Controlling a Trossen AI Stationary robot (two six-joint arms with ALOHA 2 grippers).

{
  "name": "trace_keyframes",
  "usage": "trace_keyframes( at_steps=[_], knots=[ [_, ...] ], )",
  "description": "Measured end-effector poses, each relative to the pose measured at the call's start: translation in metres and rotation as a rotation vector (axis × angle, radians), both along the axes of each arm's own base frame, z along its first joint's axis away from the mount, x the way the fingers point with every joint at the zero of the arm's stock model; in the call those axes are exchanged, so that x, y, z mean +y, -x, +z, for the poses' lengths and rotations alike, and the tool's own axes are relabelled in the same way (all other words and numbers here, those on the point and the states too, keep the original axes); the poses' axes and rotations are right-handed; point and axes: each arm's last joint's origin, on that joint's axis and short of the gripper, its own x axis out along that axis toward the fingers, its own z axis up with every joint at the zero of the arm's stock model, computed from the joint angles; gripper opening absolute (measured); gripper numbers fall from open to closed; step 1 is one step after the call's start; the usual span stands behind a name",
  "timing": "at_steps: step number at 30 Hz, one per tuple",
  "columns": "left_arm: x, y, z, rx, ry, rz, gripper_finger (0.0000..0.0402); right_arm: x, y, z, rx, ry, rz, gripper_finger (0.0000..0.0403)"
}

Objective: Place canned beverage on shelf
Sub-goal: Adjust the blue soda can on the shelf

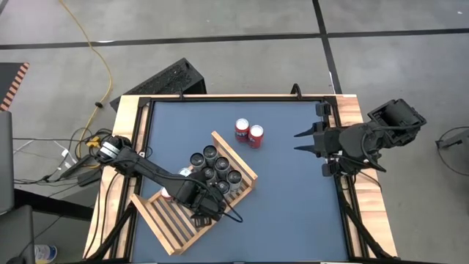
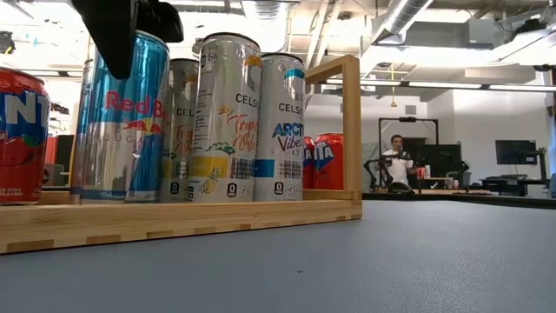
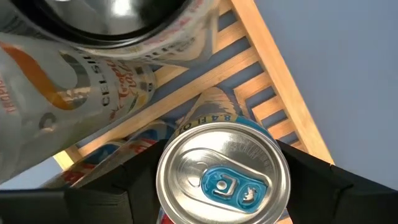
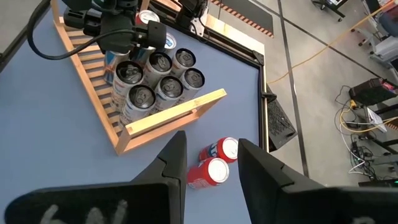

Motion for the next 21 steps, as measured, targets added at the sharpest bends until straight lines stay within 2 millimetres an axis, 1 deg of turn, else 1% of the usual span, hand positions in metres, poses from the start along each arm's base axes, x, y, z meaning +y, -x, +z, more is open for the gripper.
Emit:
trace_keyframes(
  at_steps=[4,14,21],
  knots=[
    [-0.0011,-0.0011,0.0028,-0.007,0.018,0.001,0.025,0.0,0.0,-0.0001,0.0,0.0,0.0,0.0118],
    [0.0005,-0.001,0.0028,-0.022,-0.027,0.022,0.025,0.0,0.0,0.0,0.0,0.0,0.0,0.0118],
    [0.0002,-0.001,0.0028,-0.018,-0.011,0.039,0.025,0.0,0.0,-0.0001,0.001,-0.001,0.0,0.0118]
  ],
)
